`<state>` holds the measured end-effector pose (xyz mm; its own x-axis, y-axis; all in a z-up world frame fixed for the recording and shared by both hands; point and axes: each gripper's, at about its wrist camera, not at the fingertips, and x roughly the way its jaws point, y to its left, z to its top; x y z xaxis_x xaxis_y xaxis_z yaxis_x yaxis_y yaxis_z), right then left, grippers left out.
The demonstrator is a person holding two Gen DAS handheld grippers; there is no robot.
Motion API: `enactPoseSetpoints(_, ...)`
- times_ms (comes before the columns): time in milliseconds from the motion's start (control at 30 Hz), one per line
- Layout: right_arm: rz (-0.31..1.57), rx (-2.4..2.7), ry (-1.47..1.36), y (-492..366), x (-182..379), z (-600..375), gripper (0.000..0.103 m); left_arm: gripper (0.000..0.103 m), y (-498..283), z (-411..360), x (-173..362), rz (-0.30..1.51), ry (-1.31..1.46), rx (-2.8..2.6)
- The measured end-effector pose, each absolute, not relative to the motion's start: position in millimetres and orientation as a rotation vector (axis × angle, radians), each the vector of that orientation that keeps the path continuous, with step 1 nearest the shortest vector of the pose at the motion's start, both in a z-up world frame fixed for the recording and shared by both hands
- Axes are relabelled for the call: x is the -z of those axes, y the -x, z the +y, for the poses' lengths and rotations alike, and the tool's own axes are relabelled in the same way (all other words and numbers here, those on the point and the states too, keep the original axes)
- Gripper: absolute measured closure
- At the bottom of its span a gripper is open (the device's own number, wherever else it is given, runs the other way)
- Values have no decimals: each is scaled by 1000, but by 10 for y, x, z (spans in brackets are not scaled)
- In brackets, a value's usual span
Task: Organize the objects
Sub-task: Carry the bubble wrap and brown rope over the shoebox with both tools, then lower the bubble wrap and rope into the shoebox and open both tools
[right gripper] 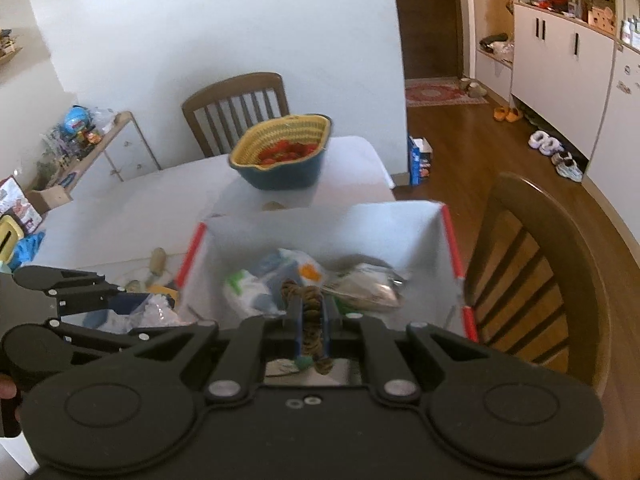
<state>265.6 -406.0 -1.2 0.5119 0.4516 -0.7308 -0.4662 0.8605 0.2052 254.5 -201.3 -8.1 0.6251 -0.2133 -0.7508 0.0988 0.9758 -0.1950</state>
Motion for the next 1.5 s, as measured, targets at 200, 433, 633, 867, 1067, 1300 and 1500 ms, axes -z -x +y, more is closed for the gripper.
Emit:
enactPoseSetpoints(200,896,-525,41,-2809,204,-4266,95,63,-2827,-2280,232,917,102,196)
enactPoseSetpoints(433,912,-477,75,-2957,456,-4386,95,63,-3160,-2472,453,974,75,206)
enactPoseSetpoints(633,935,-485,103,-2967,648,-4372,96,63,-3432,-2579,634,1040,36,191)
enactPoseSetpoints(867,962,-529,114,-2928,753,-4350,95,63,-3638,-2628,752,1100,20,204)
enactPoseSetpoints(1067,998,-550,89,-2933,834,-4384,95,62,-3723,-2676,892,1158,0,210)
enactPoseSetpoints(1300,1008,-568,75,-2919,860,-4420,86,61,-3787,-2722,947,1227,-25,225)
enactPoseSetpoints(1500,1000,-579,66,-2908,824,-4437,82,52,-3785,-2758,981,1263,-49,219)
